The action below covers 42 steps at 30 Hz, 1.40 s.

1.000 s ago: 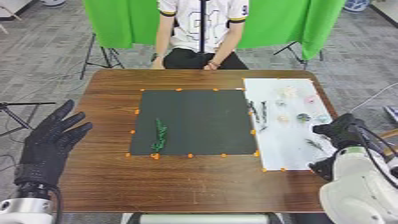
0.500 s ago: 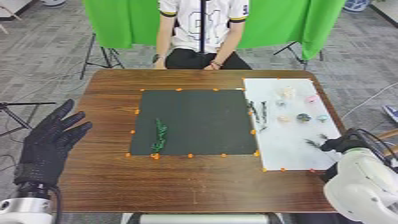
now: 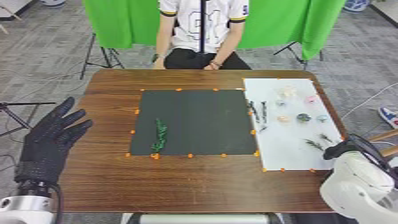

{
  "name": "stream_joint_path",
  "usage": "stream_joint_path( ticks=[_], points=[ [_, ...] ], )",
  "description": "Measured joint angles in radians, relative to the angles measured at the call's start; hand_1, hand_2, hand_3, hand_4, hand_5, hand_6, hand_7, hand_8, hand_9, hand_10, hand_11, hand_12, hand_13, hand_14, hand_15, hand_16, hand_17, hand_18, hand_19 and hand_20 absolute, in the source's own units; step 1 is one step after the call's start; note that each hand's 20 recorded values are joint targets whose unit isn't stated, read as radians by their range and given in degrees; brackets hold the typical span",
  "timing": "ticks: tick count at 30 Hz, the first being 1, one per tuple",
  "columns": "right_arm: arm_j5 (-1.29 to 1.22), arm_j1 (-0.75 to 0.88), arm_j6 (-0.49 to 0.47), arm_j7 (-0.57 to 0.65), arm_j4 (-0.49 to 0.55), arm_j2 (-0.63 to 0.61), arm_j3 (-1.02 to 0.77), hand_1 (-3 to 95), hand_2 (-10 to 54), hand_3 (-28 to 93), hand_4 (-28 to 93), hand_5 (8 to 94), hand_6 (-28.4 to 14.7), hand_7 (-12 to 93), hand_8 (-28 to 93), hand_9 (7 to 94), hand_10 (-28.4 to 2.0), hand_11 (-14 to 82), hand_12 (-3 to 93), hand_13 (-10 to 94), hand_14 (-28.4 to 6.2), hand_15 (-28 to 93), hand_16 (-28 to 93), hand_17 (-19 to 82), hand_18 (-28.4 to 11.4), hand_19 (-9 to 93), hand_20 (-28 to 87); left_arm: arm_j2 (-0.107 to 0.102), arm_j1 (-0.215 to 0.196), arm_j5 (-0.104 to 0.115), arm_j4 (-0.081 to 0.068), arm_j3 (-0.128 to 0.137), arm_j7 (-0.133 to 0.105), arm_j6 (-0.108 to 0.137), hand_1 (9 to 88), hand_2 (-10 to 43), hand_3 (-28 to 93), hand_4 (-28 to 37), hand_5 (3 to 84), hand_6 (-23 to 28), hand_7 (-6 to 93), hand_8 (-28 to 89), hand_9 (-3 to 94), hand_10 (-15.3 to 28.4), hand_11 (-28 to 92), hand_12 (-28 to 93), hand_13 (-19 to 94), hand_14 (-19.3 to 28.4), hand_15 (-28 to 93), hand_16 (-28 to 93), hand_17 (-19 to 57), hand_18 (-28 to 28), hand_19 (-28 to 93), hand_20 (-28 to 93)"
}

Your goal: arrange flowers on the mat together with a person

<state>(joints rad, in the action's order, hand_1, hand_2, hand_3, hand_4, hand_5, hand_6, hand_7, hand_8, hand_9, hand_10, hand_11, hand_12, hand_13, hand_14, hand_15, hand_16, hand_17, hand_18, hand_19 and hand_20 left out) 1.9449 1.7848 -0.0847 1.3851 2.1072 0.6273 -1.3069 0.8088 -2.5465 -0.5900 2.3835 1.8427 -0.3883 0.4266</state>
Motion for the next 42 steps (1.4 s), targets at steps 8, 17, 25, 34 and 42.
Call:
stream_joint_path(
  ticks=[8,17,25,34,42],
  points=[
    [0.000,-0.090,-0.015,0.001,-0.040,-0.009,0.102,45.8,-6.1,59,-17,56.9,-20.5,5,-9,59.7,-13.7,22.0,11.9,69,-14.6,59,11,32,-28.4,87,-18,-0.008,-0.002,0.002,-0.001,-0.004,-0.020,-0.004,21.8,8.5,75,-25.2,31.8,5.7,10.1,-8,29.7,15.3,19,11,21,22.2,47,-6,-9.2,18.8,41,16],
    [0.063,-0.114,-0.035,-0.020,-0.084,-0.006,0.133,56.2,-9.4,58,-22,61.7,-14.9,5,-12,65.7,-9.9,26.3,13.1,70,-9.3,61,10,30,-23.1,87,-12,-0.011,-0.002,0.002,-0.001,-0.005,-0.024,-0.004,21.8,8.5,75,-25.2,31.8,5.8,10.0,-8,29.7,15.3,19,11,21,22.2,47,-6,-9.1,18.8,41,16],
    [0.132,-0.123,-0.045,-0.046,-0.092,-0.006,0.158,60.3,-9.5,53,-24,84.9,-2.5,17,2,85.3,-10.8,31.2,23.4,77,-7.9,61,13,31,-20.9,87,-4,-0.009,-0.004,0.003,-0.001,-0.002,-0.023,-0.003,21.8,8.5,75,-25.2,31.8,5.8,10.1,-8,29.7,15.3,19,11,20,22.2,47,-6,-9.1,18.8,41,16],
    [0.135,-0.113,-0.023,-0.076,-0.074,-0.006,0.158,59.0,-9.5,54,-25,88.0,-1.2,16,4,88.4,-11.3,31.7,17.8,79,-7.6,60,14,32,-21.2,88,-4,0.002,0.000,-0.001,-0.001,0.002,-0.007,-0.005,21.9,8.6,75,-25.1,31.8,5.8,10.0,-8,29.8,15.4,19,11,20,22.2,47,-6,-9.2,18.8,41,16],
    [0.180,-0.065,0.063,-0.120,-0.051,-0.008,0.133,57.9,-9.5,58,-27,90.4,-0.1,16,7,91.8,-11.0,28.8,18.8,82,-7.7,58,16,33,-22.0,89,-4,0.005,0.000,-0.001,-0.001,0.006,-0.004,-0.006,21.8,8.5,75,-24.8,31.8,5.8,10.1,-8,29.8,15.4,19,11,20,22.2,47,-6,-9.2,18.8,41,16]
  ],
)
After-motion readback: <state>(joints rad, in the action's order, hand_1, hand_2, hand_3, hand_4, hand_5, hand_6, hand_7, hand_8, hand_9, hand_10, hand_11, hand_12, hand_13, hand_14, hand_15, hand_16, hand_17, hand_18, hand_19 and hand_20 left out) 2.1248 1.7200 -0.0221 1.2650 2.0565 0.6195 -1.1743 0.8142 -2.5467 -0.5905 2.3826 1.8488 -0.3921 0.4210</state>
